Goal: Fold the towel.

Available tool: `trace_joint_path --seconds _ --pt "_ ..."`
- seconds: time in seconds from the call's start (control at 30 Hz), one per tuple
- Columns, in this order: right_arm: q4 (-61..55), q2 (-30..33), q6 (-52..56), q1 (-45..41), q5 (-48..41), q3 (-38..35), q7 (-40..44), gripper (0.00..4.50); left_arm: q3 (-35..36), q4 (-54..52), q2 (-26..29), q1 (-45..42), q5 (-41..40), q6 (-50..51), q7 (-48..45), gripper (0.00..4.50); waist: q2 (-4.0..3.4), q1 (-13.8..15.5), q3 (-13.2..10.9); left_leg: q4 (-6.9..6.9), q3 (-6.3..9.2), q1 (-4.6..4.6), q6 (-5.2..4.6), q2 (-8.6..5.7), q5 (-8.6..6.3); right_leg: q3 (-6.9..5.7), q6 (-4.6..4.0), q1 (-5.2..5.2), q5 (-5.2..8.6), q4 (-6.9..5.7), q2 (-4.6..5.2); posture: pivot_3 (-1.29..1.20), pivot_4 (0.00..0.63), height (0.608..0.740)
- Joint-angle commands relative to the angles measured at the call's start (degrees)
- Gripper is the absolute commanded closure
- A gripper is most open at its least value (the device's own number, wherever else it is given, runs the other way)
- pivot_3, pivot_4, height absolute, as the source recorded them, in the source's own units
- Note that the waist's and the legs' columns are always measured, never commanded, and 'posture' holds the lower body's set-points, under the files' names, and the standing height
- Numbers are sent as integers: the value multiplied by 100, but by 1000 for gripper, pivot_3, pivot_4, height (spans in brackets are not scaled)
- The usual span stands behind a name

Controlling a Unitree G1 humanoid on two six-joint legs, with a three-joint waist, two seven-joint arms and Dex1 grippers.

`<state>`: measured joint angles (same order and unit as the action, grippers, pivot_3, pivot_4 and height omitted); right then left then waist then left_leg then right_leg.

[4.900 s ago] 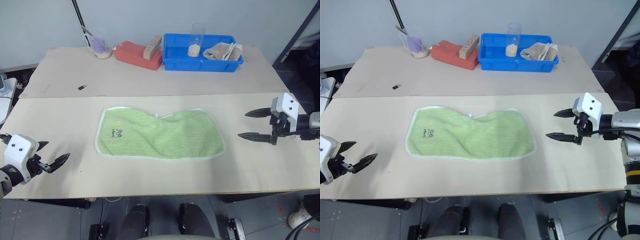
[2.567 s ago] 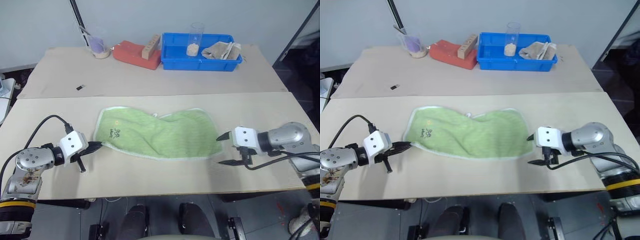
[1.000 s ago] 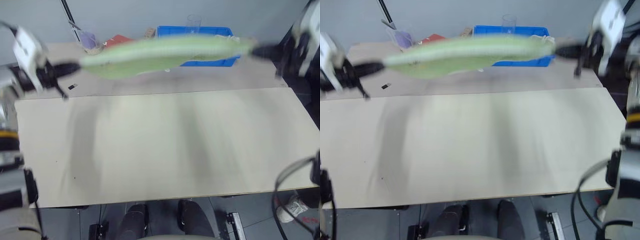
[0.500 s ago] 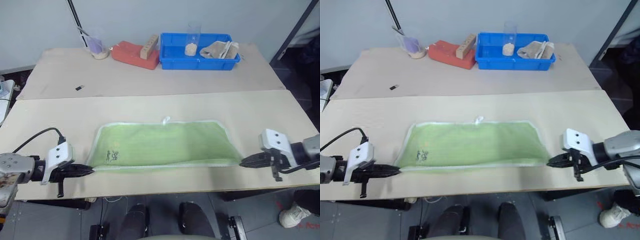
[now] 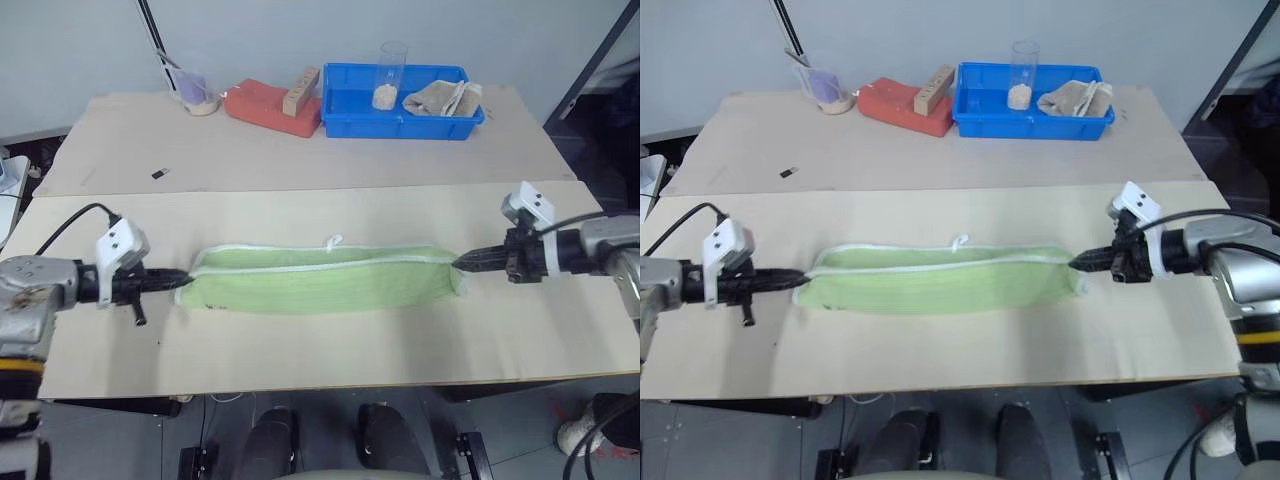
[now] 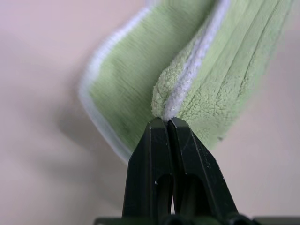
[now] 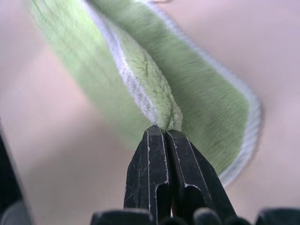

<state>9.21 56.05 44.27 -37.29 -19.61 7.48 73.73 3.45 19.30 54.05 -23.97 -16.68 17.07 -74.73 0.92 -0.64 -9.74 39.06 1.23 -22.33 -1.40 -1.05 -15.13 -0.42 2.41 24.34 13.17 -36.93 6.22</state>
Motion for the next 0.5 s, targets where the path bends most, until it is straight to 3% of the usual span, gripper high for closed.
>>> trace_joint_path --seconds 0.03,0.33,0.4,0.5 --pt "392 -62 -82 -314 233 92 -29 4461 -119 542 -88 -483 291 -337 104 4500 0 -6 0 1 -1 -1 0 0 0 0 0 0 0 0 0 0 150 740" --pt "1444 -552 -339 -943 708 75 -568 4461 -205 1536 -460 -1235 701 -867 512 4500 0 -27 0 0 -1 -3 0 0 0 1 1 4 0 -1 0 0 150 740" --pt "1548 -568 -406 -988 739 18 -659 3823 -200 1684 -520 -1349 760 -902 624 4500 0 -23 0 0 0 -4 0 0 0 -1 1 4 0 -9 0 0 150 740" --pt "1600 -585 -436 -1020 739 -93 -786 2894 -203 1806 -573 -1460 813 -908 672 3600 0 -17 0 1 0 -5 0 -1 0 -1 2 2 -1 -11 1 0 150 740"
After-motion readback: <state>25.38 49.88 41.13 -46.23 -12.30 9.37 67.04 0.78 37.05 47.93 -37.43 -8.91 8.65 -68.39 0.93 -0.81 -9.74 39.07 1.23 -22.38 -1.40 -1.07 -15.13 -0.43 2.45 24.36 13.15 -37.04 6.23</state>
